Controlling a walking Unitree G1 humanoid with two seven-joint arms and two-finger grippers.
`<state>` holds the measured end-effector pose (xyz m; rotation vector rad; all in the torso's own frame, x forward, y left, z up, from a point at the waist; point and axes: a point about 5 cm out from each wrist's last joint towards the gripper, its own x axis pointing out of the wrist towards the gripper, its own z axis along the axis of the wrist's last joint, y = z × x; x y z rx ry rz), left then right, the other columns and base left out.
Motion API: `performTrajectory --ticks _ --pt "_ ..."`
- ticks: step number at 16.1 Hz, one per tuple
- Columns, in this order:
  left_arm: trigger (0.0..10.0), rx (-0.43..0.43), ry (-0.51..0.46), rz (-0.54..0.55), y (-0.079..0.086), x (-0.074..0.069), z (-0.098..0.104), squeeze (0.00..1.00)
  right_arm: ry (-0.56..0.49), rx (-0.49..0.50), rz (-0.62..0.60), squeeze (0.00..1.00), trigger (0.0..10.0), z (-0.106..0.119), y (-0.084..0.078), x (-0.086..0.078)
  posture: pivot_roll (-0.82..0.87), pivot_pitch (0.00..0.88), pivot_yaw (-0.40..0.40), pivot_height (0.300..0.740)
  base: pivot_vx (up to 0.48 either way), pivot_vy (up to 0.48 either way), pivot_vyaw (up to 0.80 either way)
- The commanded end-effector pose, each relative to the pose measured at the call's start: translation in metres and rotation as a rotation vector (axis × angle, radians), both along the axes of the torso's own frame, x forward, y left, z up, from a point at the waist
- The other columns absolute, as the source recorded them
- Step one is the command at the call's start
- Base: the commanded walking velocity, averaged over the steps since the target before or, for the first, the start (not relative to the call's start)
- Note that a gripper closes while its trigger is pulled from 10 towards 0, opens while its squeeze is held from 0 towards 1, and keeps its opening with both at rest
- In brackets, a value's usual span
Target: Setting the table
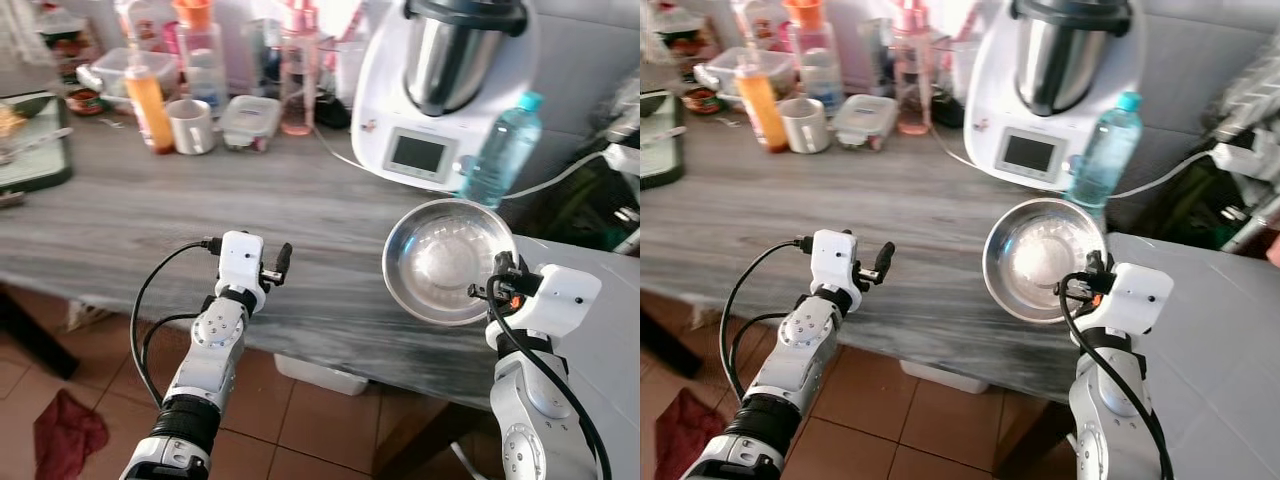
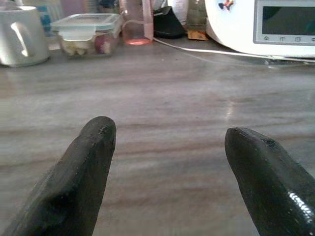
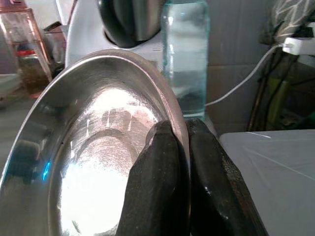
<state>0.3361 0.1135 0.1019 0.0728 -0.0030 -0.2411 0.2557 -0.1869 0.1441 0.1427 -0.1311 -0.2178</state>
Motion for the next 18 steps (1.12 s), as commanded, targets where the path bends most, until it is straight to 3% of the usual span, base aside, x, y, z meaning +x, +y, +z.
performTrajectory --ticks 1,9,18 --pt "10.0 0.013 -0.009 -0.025 -0.0033 0.0013 0.0019 0.0 -0.029 -0.005 -0.012 0.0 10.0 0.0055 -0.0022 -0.0007 0.03 0.041 -0.024 0.74 0.0 0.296 0.0" --pt "10.0 0.024 -0.004 -0.047 -0.0051 0.0013 0.001 0.0 -0.027 0.003 -0.027 0.0 10.0 0.0036 -0.0021 -0.0027 0.03 0.045 -0.009 0.74 0.0 0.308 0.0" --pt "10.0 0.041 -0.006 -0.06 -0.0064 0.0022 0.0012 0.0 -0.027 0.008 -0.039 0.0 10.0 0.0015 -0.0028 -0.0029 0.03 0.043 0.001 0.74 0.0 0.0 -0.2"
